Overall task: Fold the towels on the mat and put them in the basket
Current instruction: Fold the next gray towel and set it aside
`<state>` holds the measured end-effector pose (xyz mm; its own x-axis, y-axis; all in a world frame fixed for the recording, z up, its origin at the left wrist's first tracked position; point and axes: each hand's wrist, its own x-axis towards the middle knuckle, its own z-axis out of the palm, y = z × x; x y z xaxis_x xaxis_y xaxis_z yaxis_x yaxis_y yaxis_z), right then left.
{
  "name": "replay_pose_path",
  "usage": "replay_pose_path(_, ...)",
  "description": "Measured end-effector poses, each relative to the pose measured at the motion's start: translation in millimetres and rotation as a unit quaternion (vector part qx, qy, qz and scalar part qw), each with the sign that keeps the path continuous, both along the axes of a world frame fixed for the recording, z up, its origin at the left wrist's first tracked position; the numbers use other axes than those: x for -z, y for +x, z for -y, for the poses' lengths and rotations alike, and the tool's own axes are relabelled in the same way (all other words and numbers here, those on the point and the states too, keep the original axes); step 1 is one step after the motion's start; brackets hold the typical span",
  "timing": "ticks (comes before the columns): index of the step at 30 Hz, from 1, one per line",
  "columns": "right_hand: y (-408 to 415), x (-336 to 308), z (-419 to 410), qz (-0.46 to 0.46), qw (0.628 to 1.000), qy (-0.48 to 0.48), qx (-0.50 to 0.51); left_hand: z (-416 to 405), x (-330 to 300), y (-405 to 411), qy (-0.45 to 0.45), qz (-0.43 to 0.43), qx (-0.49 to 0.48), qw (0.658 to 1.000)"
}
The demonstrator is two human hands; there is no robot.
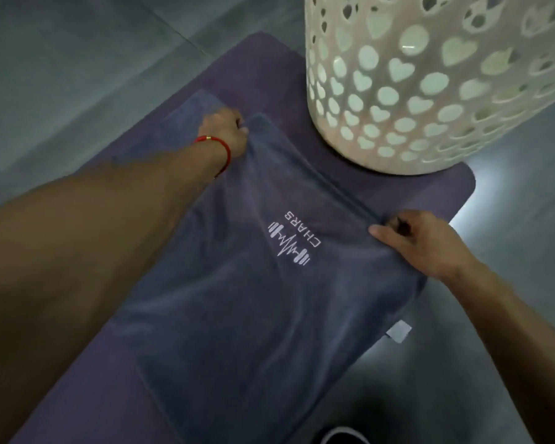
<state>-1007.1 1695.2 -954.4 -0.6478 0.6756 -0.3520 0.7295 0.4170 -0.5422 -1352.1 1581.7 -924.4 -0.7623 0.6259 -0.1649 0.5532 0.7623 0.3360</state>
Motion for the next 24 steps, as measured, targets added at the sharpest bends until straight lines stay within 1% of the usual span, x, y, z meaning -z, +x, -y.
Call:
replay_pose_path(3,24,7,4,0.075,0.997,0.014,-0.035,-17,21,-6,-0.087,0.005,0.031,0.996)
replay_pose_path(5,44,9,8,0.094,0.994,0.024,-0.044,-21,31,-5,-0.126,0.026,0.041,0.991)
replay_pose_path(7,58,10,14,0.078,0.996,0.021,-0.029,-23,38,-4,-0.120,0.055,0.040,0.990)
replay_pose_path(9,66,14,17,0.022,0.999,0.001,0.029,-26,42,-9,-0.068,0.060,0.041,0.995)
replay_pose_path(10,67,16,16,-0.007,0.998,-0.015,0.066,-28,43,-13,-0.048,0.050,0.056,0.996)
replay_pose_path(12,68,22,12,-0.043,0.991,-0.038,0.119,-33,43,-19,-0.035,0.003,0.092,0.995)
replay_pose_path(14,67,26,8,-0.054,0.988,-0.021,0.142,-39,46,-24,-0.025,-0.047,0.106,0.993)
replay_pose_path(16,64,28,6,-0.042,0.988,0.012,0.147,-45,48,-25,-0.036,-0.087,0.127,0.987)
replay_pose_path(20,54,27,5,-0.009,0.990,0.042,0.133,-51,58,-27,-0.071,-0.125,0.163,0.976)
replay_pose_path(24,50,24,5,0.008,0.988,0.078,0.130,-50,59,-35,-0.076,-0.156,0.251,0.952)
